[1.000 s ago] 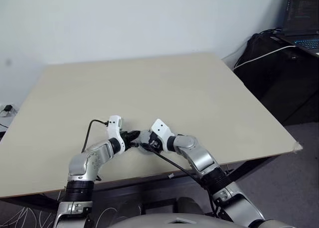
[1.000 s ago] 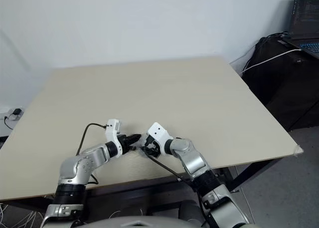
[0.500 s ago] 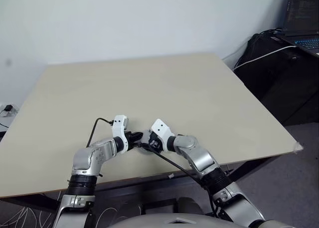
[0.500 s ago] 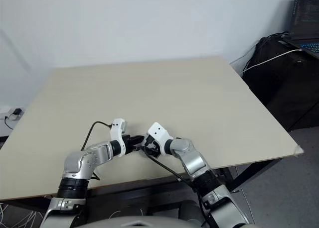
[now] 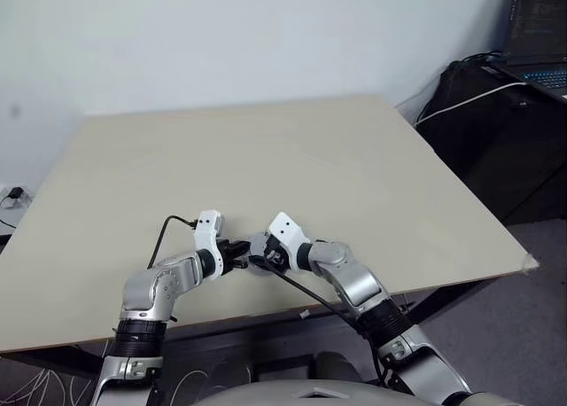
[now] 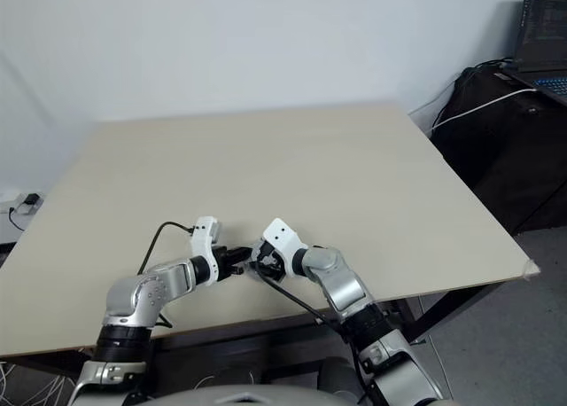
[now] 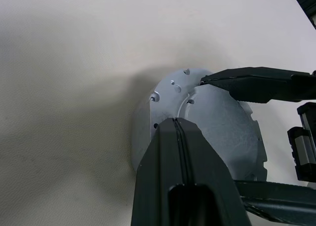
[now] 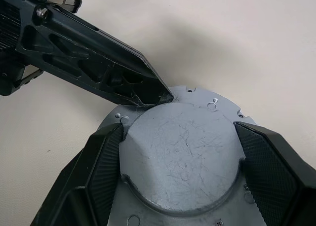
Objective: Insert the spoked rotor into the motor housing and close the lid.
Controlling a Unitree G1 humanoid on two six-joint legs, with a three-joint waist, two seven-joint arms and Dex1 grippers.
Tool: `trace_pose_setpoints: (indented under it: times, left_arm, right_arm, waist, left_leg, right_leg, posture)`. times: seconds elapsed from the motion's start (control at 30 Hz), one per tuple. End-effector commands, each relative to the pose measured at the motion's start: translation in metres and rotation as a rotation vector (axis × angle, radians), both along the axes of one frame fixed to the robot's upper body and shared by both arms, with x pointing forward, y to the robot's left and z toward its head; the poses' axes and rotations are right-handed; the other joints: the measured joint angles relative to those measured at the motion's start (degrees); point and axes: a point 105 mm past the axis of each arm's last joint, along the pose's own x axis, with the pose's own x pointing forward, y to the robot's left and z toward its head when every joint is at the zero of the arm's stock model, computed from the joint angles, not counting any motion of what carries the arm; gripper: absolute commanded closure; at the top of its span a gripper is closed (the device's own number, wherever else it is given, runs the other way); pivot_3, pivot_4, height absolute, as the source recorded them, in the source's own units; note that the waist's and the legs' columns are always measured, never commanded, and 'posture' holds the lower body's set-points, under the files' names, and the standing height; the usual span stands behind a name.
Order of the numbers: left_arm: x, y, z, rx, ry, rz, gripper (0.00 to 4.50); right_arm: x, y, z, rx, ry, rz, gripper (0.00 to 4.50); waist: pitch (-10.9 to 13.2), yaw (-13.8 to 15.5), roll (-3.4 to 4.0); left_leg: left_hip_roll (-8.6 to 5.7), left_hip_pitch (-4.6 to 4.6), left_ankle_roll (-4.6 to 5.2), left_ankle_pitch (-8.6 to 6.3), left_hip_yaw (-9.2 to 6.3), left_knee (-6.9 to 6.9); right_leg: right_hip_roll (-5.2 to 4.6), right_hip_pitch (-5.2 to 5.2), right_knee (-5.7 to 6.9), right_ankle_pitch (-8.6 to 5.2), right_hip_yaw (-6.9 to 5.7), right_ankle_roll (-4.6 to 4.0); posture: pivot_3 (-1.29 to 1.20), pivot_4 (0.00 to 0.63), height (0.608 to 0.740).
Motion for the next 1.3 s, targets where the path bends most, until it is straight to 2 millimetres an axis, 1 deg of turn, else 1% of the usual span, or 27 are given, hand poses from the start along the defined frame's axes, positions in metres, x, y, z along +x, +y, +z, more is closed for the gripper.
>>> trace_pose_setpoints:
  times: [0.03,0.1,0.17,0.23,0.33,0.47,0.6,0.67,0.7,0.73,0.77,0.83,0.9,0.97,1.07,1.17,1.3]
  left_arm:
    - [-0.013,-0.008,-0.013,-0.004,0.069,-0.042,4.50]
    - [-0.013,-0.012,-0.012,-0.011,0.067,-0.048,4.50]
    - [-0.013,-0.013,-0.013,-0.015,0.066,-0.052,4.50]
    - [-0.013,-0.014,-0.013,-0.015,0.067,-0.056,4.50]
    - [-0.014,-0.014,-0.014,-0.013,0.069,-0.060,4.50]
    - [-0.015,-0.015,-0.014,-0.014,0.069,-0.066,4.50]
    - [-0.015,-0.017,-0.014,-0.013,0.068,-0.074,4.50]
    - [-0.015,-0.017,-0.014,-0.015,0.066,-0.078,4.50]
    - [-0.015,-0.018,-0.013,-0.016,0.065,-0.080,4.50]
    - [-0.015,-0.018,-0.013,-0.016,0.064,-0.083,4.50]
    - [-0.014,-0.019,-0.013,-0.017,0.062,-0.086,4.50]
    - [-0.013,-0.019,-0.012,-0.019,0.058,-0.090,4.50]
    - [-0.012,-0.020,-0.011,-0.021,0.053,-0.091,4.50]
    - [-0.012,-0.020,-0.010,-0.024,0.049,-0.095,4.50]
    - [-0.013,-0.021,-0.010,-0.026,0.048,-0.098,4.50]
    - [-0.014,-0.020,-0.010,-0.026,0.048,-0.098,4.50]
    - [-0.015,-0.019,-0.010,-0.027,0.046,-0.097,4.50]
  right_arm:
    - [-0.002,-0.001,-0.001,-0.001,0.012,-0.002,1.24]
    - [-0.002,-0.001,0.001,0.012,0.013,-0.003,1.24]
    - [0.000,-0.001,0.004,0.030,0.007,-0.015,0.50]
    - [0.001,0.000,0.009,0.060,-0.004,-0.021,0.03]
    - [0.005,-0.001,0.024,0.124,-0.034,-0.049,0.03]
    - [0.009,-0.008,0.043,0.182,-0.072,-0.084,0.03]
    - [0.011,-0.020,0.064,0.242,-0.121,-0.124,0.03]
    - [0.013,-0.030,0.074,0.298,-0.104,-0.178,0.03]
    - [0.013,-0.036,0.076,0.313,-0.083,-0.211,0.03]
    - [0.014,-0.042,0.075,0.322,-0.058,-0.244,0.03]
    - [0.013,-0.049,0.069,0.326,-0.002,-0.293,0.03]
    - [0.009,-0.060,0.052,0.313,0.108,-0.368,0.03]
    - [0.001,-0.066,0.035,0.303,0.225,-0.421,0.03]
    - [-0.009,-0.063,0.025,0.344,0.357,-0.447,0.03]
    - [-0.018,-0.055,0.022,0.406,0.472,-0.448,0.03]
    - [-0.021,-0.049,0.018,0.440,0.544,-0.451,0.03]
    - [-0.019,-0.045,0.017,0.469,0.588,-0.469,0.03]
  waist:
    - [-0.04,0.00,0.01]
    - [-0.06,0.02,0.02]
    - [-0.08,0.04,0.03]
    - [-0.09,0.05,0.02]
    - [-0.09,0.08,0.02]
    - [-0.08,0.10,0.03]
    - [-0.09,0.18,0.03]
    - [-0.08,0.27,0.03]
    - [-0.08,0.30,0.03]
    - [-0.09,0.34,0.02]
    - [-0.09,0.41,0.02]
    - [-0.10,0.61,0.01]
    - [-0.10,0.80,0.02]
    - [-0.11,0.91,0.05]
    - [-0.11,0.92,0.11]
    - [-0.11,0.94,0.11]
    - [-0.11,0.94,0.11]
  left_leg:
    - [0.00,0.00,0.00,0.00,0.00,-0.01]
    - [0.00,0.00,0.01,0.00,0.00,-0.01]
    - [-0.01,0.00,0.01,-0.01,-0.01,-0.01]
    - [-0.01,0.00,0.00,-0.01,-0.01,-0.01]
    - [-0.02,-0.01,0.00,-0.02,-0.02,-0.01]
    - [-0.03,-0.03,0.01,-0.02,-0.02,-0.01]
    - [-0.03,-0.04,0.03,-0.04,-0.04,-0.03]
    - [-0.04,-0.05,0.04,-0.05,-0.04,-0.03]
    - [-0.05,-0.06,0.05,-0.05,-0.05,-0.04]
    - [-0.05,-0.07,0.05,-0.06,-0.05,-0.03]
    - [-0.05,-0.07,0.06,-0.06,-0.05,-0.03]
    - [-0.05,-0.07,0.07,-0.07,-0.05,-0.04]
    - [-0.05,-0.08,0.09,-0.09,-0.04,-0.05]
    - [-0.05,-0.13,0.11,-0.11,-0.04,-0.07]
    - [-0.05,-0.21,0.12,-0.12,-0.03,-0.08]
    - [-0.05,-0.20,0.12,-0.12,-0.04,-0.07]
    - [-0.08,-0.20,0.16,-0.14,-0.03,-0.08]
  right_leg:
    - [0.00,0.00,-0.01,0.00,0.00,-0.01]
    - [0.00,0.00,-0.01,0.00,0.00,-0.02]
    - [-0.01,0.00,-0.01,0.00,0.00,-0.02]
    - [-0.01,0.00,-0.02,-0.01,0.00,-0.01]
    - [-0.02,0.00,-0.02,-0.02,0.00,0.01]
    - [-0.03,-0.01,-0.03,-0.03,0.00,0.02]
    - [-0.04,0.00,-0.06,-0.06,-0.01,0.07]
    - [-0.05,0.00,-0.06,-0.06,0.00,0.08]
    - [-0.06,-0.01,-0.07,-0.07,0.00,0.08]
    - [-0.06,-0.01,-0.08,-0.07,0.00,0.08]
    - [-0.06,0.00,-0.08,-0.07,0.00,0.08]
    - [-0.07,0.00,-0.10,-0.07,0.00,0.07]
    - [-0.07,-0.02,-0.10,-0.07,0.01,0.04]
    - [-0.08,-0.06,-0.11,-0.02,0.01,-0.12]
    - [-0.08,-0.17,-0.10,0.02,0.02,-0.22]
    - [-0.08,-0.14,-0.10,-0.09,0.00,-0.03]
    - [-0.09,-0.12,-0.15,-0.14,0.00,0.06]
  posture:
    - [0.00,0.000,0.740]
    - [0.00,0.000,0.740]
    - [0.00,0.000,0.740]
    - [0.00,0.000,0.740]
    - [0.00,0.000,0.740]
    - [0.00,0.000,0.740]
    - [0.00,0.000,0.740]
    - [0.00,0.000,0.740]
    - [0.00,0.000,0.740]
    - [0.00,0.000,0.740]
    - [0.00,0.000,0.740]
    - [0.00,0.000,0.740]
    - [0.00,0.000,0.740]
    - [0.00,0.000,0.740]
    - [0.00,0.000,0.740]
    - [0.00,0.000,0.740]
    - [0.00,0.000,0.740]
